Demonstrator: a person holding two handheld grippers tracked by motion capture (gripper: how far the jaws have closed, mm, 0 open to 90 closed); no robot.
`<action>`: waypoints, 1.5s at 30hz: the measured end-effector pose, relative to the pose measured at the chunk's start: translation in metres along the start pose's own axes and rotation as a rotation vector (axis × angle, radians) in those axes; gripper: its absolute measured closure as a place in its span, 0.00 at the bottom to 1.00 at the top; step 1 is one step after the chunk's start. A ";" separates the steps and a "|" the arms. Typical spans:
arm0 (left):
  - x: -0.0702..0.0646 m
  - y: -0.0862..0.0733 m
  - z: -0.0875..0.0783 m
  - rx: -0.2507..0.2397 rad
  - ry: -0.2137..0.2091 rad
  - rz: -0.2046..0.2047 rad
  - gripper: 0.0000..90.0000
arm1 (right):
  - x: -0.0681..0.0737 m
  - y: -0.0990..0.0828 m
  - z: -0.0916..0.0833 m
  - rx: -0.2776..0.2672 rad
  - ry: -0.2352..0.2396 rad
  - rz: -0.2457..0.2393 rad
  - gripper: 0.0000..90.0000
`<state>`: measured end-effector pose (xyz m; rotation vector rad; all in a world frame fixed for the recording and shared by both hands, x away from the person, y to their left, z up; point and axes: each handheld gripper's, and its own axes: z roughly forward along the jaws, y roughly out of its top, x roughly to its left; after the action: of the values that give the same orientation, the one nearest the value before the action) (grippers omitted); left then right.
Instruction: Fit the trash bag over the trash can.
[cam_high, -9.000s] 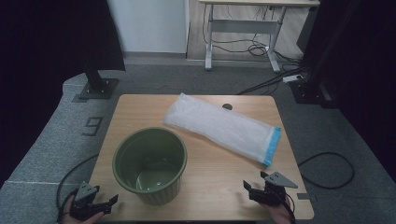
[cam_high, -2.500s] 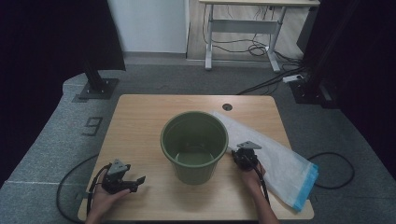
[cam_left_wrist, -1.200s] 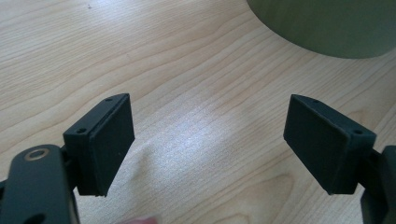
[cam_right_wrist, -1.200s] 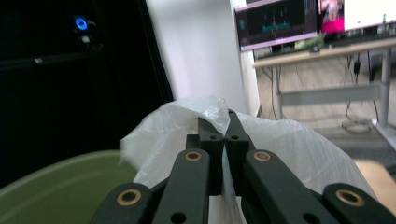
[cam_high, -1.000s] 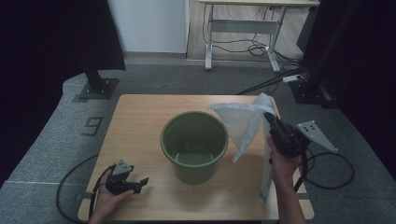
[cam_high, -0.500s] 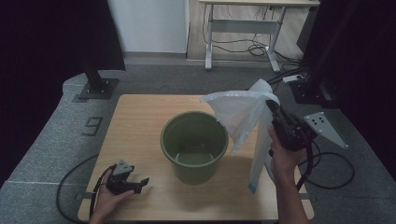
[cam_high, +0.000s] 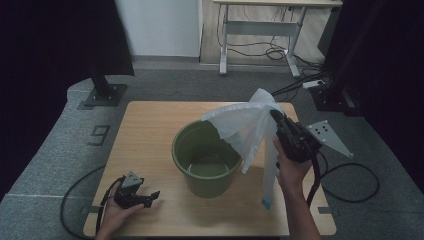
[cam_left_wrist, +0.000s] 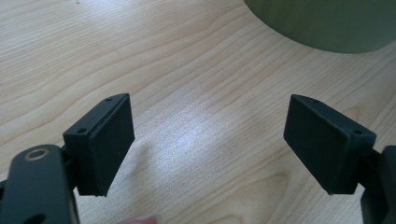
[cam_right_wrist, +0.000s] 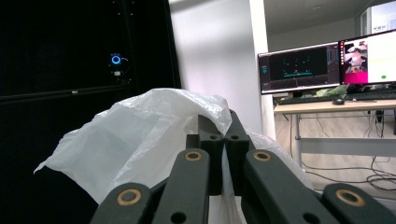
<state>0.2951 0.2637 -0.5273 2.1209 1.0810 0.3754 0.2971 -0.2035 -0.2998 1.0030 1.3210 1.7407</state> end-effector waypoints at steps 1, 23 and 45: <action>0.000 0.000 0.001 0.004 0.001 0.000 0.18 | 0.001 -0.001 0.001 0.002 0.003 0.000 0.99; 0.000 0.000 0.000 0.006 -0.005 0.000 0.18 | 0.031 -0.030 0.023 0.059 0.029 -0.059 0.99; -0.003 0.001 0.003 0.014 -0.005 0.011 0.18 | 0.054 -0.107 -0.005 0.188 0.082 -0.189 0.99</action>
<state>0.2949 0.2594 -0.5285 2.1396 1.0718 0.3687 0.2781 -0.1346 -0.3961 0.8839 1.6013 1.5515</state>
